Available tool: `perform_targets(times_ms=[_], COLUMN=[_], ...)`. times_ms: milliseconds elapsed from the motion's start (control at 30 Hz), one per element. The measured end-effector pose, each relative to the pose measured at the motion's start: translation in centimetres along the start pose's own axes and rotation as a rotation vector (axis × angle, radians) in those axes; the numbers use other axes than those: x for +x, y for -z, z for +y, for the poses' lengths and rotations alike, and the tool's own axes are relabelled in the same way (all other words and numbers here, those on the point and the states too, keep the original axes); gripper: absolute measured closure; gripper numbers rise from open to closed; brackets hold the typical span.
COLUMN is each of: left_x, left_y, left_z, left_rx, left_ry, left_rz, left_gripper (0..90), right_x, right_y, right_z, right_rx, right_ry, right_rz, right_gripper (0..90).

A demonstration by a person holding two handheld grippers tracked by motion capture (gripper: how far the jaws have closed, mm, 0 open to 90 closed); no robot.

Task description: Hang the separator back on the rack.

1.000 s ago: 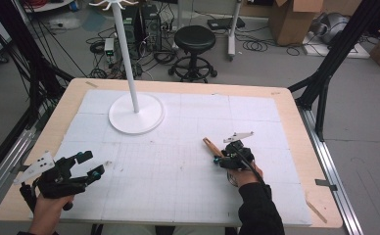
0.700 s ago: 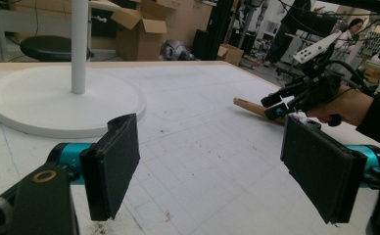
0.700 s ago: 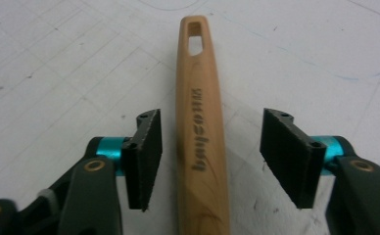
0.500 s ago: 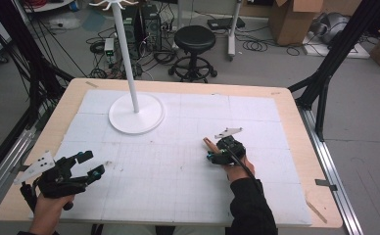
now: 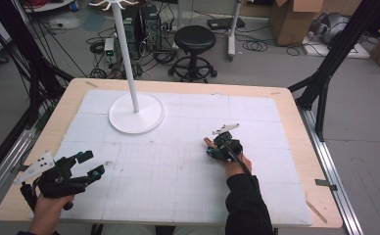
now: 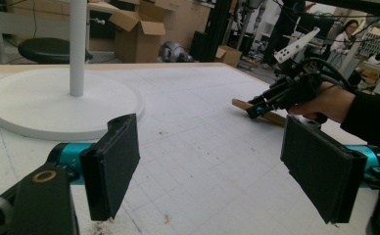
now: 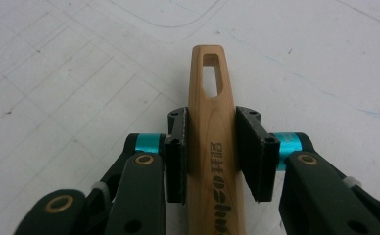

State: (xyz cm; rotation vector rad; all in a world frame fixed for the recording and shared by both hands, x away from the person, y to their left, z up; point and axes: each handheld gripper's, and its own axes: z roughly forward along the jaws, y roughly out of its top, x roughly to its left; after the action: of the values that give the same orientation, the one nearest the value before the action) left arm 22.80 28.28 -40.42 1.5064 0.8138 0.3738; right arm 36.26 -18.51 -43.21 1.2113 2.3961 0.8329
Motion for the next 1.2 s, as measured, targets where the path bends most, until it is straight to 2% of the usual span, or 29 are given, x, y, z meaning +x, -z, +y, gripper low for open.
perform_targets(times_ms=[233,300,400,667,833,900,933,1100,1200], left_x=[0.0,-0.1,-0.1,-0.2,-0.4,-0.4,-0.4,-0.6,-0.8], left_y=[0.0,0.0,0.0,-0.3,-0.4,-0.3,-0.3,-0.2,-0.2], left_z=[0.0,0.0,0.0,-0.1,-0.1,0.0,0.0,0.2,0.4], left_rx=[0.003,0.003,0.007,0.014,0.017,0.015,0.01,0.002,-0.009], left_ry=[-0.002,-0.001,-0.004,-0.006,-0.016,-0.014,-0.009,-0.004,0.003], left_rz=[0.0,0.001,-0.001,-0.005,-0.005,-0.004,-0.004,-0.022,-0.05], left_gripper=[22.6,22.6,22.6,22.9,22.9,22.9,22.9,23.1,23.2], right_x=[0.1,0.1,0.3,0.9,1.0,1.5,1.5,2.6,3.1], right_y=[0.7,1.1,2.0,5.1,6.9,7.8,7.8,9.0,9.3], right_z=[-0.1,-0.1,-0.1,-0.6,-1.0,-1.2,-1.2,-1.5,-1.6], right_rx=[-0.023,-0.057,-0.097,-0.261,-0.376,-0.426,-0.426,-0.491,-0.504], right_ry=[-0.001,-0.003,0.003,0.014,-0.032,-0.031,-0.031,-0.022,0.0], right_rz=[0.053,0.102,0.142,0.205,0.289,0.332,0.332,0.424,0.445], right_gripper=[67.1,67.2,67.3,67.5,67.5,67.5,67.5,67.5,67.4])
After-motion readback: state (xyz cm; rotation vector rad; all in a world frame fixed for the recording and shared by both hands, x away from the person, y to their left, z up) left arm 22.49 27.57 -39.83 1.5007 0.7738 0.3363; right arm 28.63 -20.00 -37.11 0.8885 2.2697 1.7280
